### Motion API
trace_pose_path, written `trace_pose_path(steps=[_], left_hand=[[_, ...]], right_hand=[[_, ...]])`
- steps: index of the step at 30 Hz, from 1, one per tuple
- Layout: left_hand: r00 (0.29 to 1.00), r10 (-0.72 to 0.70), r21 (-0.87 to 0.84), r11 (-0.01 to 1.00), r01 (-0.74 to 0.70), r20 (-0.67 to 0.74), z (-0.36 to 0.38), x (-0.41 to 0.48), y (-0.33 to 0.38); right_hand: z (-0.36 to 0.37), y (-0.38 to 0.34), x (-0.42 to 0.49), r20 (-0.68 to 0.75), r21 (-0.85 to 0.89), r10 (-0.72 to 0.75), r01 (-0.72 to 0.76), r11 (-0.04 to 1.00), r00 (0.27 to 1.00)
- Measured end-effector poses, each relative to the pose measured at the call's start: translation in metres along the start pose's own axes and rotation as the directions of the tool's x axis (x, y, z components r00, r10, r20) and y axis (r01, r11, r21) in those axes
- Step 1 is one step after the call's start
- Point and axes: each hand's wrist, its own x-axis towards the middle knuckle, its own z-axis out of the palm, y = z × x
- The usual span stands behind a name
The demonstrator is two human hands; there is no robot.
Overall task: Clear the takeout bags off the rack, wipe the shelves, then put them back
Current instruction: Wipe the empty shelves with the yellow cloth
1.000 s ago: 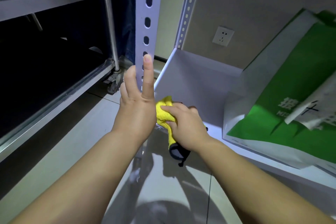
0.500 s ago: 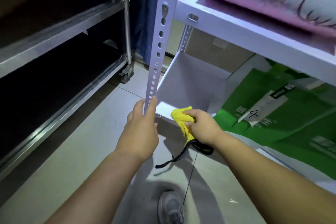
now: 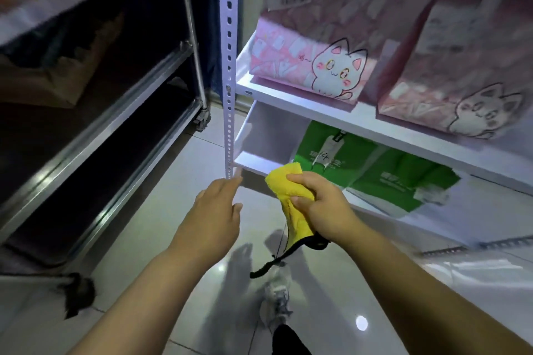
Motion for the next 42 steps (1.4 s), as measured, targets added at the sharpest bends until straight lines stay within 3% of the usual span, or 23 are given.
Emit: trace_pose_path(steps=[6, 13, 16, 21, 25, 29, 36, 42], left_hand=[[0.992, 0.126, -0.062, 0.990, -0.126, -0.001, -0.054, -0.039, 0.080], [0.941, 0.326, -0.193, 0.932, -0.306, 0.085, -0.095, -0.065, 0.184], [0.938, 0.346, -0.255, 0.907, -0.336, -0.009, -0.095, -0.077, 0.222], [0.880, 0.453, -0.132, 0.872, -0.471, -0.142, -0.082, -0.108, 0.286], [0.893, 0.428, -0.099, 0.891, -0.442, -0.137, -0.064, -0.142, 0.329], [0.919, 0.378, -0.051, 0.922, -0.385, -0.109, -0.046, -0.168, 0.368], [0.872, 0.488, 0.040, 0.872, -0.489, 0.032, -0.033, -0.197, 0.428], [0.833, 0.536, 0.095, 0.830, -0.550, 0.139, -0.047, -0.192, 0.455]], right_hand=[[-0.068, -0.060, -0.089, -0.021, 0.171, -0.064, 0.067, 0.983, 0.998], [-0.152, -0.107, -0.162, -0.067, 0.242, -0.219, 0.229, 0.943, 0.973], [-0.192, -0.114, -0.192, -0.086, 0.236, -0.263, 0.276, 0.932, 0.961], [-0.258, -0.106, -0.248, -0.100, 0.256, -0.291, 0.308, 0.916, 0.951], [-0.303, -0.085, -0.291, -0.232, 0.332, -0.242, 0.310, 0.891, 0.942], [-0.340, -0.061, -0.326, -0.404, 0.243, -0.175, 0.289, 0.926, 0.898], [-0.380, -0.042, -0.367, -0.226, -0.120, -0.159, 0.134, 0.984, 0.961], [-0.407, -0.045, -0.382, -0.324, -0.232, -0.045, -0.033, 0.972, 0.945]])
